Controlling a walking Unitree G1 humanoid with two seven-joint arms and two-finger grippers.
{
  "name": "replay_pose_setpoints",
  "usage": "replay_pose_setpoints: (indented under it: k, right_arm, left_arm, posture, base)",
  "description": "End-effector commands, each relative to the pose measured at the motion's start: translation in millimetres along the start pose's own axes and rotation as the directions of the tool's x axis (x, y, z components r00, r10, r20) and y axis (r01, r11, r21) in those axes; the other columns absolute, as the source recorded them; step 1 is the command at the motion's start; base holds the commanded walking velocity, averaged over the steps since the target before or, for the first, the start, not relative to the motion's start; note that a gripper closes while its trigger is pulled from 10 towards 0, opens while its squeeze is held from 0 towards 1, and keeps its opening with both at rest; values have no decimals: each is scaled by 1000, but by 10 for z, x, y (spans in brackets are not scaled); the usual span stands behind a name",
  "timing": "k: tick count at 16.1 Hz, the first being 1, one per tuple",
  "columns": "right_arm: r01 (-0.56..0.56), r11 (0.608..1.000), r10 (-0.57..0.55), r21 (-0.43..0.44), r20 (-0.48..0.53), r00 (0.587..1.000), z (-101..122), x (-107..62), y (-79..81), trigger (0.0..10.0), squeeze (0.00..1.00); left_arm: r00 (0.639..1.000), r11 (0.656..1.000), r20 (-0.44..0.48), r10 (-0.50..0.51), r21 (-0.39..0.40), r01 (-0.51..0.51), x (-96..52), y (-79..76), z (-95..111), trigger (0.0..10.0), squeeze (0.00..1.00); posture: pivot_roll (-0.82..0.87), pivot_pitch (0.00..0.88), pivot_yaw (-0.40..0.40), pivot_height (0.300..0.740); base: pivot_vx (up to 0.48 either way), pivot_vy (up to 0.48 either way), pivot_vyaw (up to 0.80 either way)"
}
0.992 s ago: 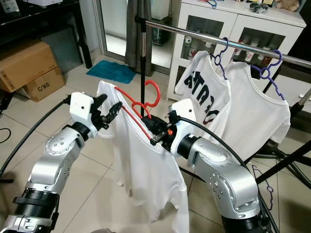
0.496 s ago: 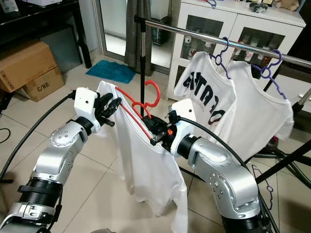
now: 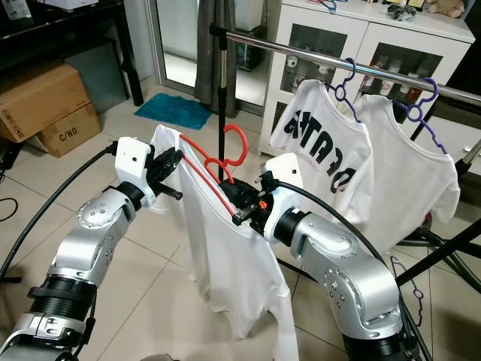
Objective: Hang hanger
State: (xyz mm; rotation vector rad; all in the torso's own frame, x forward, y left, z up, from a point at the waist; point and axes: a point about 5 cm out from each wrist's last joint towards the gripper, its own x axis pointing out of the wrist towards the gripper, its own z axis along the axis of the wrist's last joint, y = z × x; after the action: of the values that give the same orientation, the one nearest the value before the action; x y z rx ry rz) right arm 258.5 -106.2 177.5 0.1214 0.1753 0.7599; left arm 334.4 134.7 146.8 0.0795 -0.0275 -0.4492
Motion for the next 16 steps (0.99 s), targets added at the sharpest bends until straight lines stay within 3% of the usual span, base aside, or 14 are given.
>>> replay_pose_setpoints:
  k: [1, 10, 16]
  right_arm:
    - [-14, 1000, 15, -20, 39, 999, 101, 2, 18, 0, 0]
    - [-14, 1000, 15, -23, 39, 999, 101, 1, 18, 0, 0]
    - [-37, 998, 34, -54, -63, 997, -63, -72, -9, 0, 0]
  left_arm:
    - [1000, 1000, 19, -7, 7, 7, 30, 10, 60, 0, 0]
    - [999, 1000, 35, -16, -1, 16, 28, 27, 91, 0, 0]
    - [982, 995, 162, -92, 49, 85, -22, 18, 557, 0, 0]
  posture:
    - [44, 0, -28, 740]
    - [43, 0, -29, 740]
    - [57, 0, -18, 740]
  base:
    - [0, 0, 0]
    - [0, 0, 0]
    - [0, 0, 0]
